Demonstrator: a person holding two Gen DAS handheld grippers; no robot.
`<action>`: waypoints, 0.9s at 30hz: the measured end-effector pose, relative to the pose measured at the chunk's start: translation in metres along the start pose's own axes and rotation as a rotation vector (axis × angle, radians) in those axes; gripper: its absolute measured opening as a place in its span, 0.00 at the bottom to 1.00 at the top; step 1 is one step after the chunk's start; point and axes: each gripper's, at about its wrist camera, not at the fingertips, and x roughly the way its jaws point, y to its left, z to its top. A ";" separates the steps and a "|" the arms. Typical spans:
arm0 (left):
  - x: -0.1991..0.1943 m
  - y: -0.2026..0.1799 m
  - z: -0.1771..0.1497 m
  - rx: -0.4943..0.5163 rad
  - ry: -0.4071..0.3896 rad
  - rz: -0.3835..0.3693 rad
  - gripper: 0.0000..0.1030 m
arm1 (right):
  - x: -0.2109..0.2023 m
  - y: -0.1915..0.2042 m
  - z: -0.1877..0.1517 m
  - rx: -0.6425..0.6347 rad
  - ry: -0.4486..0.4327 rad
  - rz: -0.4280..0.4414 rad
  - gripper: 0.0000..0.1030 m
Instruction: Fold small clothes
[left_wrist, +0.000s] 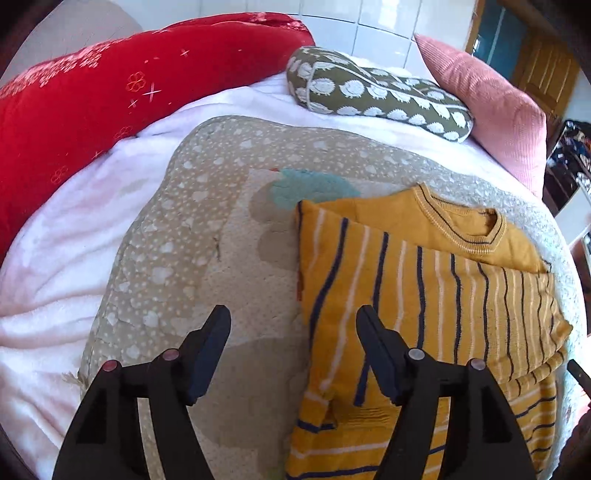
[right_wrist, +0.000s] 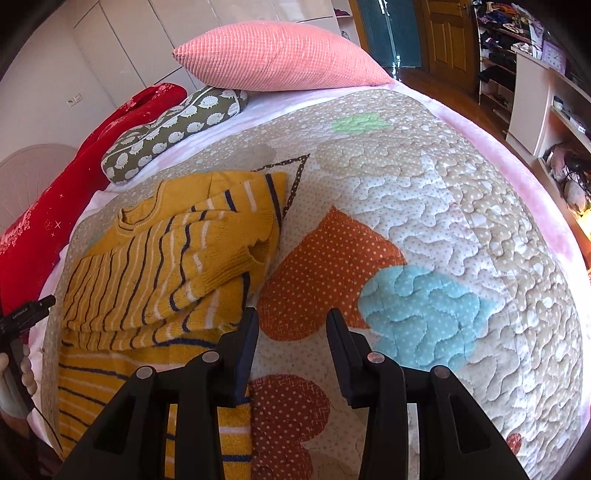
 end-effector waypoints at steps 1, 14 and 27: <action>0.009 -0.011 0.002 0.043 0.008 0.050 0.63 | -0.002 -0.002 -0.005 0.003 0.002 -0.007 0.39; -0.057 0.066 -0.085 -0.180 0.011 0.042 0.50 | -0.052 -0.035 -0.051 0.019 -0.009 0.003 0.39; -0.113 0.067 -0.235 -0.359 0.053 -0.206 0.63 | -0.088 -0.039 -0.140 0.084 0.040 0.223 0.47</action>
